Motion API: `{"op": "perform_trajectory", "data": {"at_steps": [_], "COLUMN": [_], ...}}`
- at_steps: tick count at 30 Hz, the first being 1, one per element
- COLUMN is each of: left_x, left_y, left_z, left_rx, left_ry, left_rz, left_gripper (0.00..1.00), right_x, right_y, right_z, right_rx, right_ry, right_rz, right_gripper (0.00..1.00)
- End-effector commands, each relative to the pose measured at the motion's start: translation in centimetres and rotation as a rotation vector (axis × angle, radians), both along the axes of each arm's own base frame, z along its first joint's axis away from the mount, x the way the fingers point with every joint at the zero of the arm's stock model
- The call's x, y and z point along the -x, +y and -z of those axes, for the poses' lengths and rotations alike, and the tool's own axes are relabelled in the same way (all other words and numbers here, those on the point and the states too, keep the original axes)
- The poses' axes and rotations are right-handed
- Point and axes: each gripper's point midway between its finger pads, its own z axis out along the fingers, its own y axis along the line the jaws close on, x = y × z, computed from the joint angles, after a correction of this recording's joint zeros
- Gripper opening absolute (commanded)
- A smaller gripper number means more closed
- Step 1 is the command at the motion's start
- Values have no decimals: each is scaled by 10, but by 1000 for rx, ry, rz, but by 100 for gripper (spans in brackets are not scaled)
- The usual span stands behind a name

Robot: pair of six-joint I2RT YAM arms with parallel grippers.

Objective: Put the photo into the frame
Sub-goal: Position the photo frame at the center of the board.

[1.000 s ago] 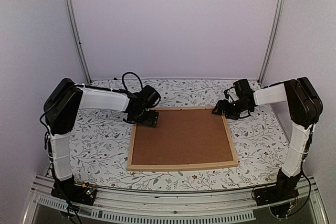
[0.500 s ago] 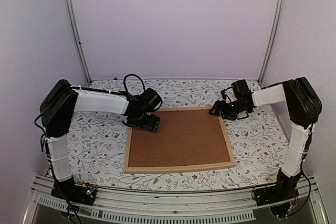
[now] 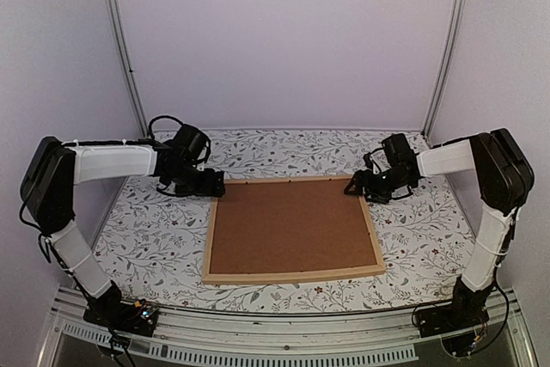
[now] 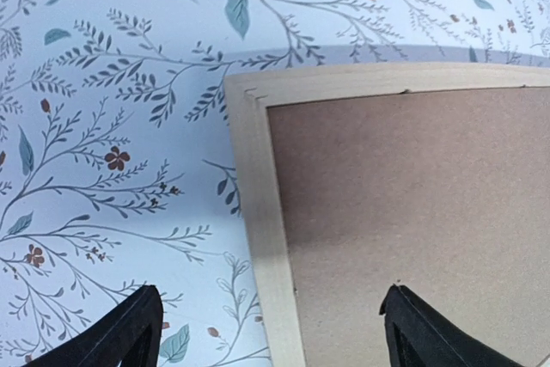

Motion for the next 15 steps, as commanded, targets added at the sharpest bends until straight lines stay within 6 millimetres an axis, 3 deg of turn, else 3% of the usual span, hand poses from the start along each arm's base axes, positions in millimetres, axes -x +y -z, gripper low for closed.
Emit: {"op": "perform_trajectory", "data": {"at_steps": [1,6,15], "left_x": [9,11,14], "left_y": [3,16,37], "left_z": [9,18,32], "left_rx": [107,124,44], "left_ry": [64,106,157], "left_rz": [46,42,12], "left_gripper": [91,87,81], "right_x": [38,35,39], "right_y": [-9,-6,-7], "right_z": [12,-2,9], "right_rx": [33,18,25], "right_ry": [140,108,117], "right_rz": [-13,-29,-47], "right_gripper": [80,81,81]}}
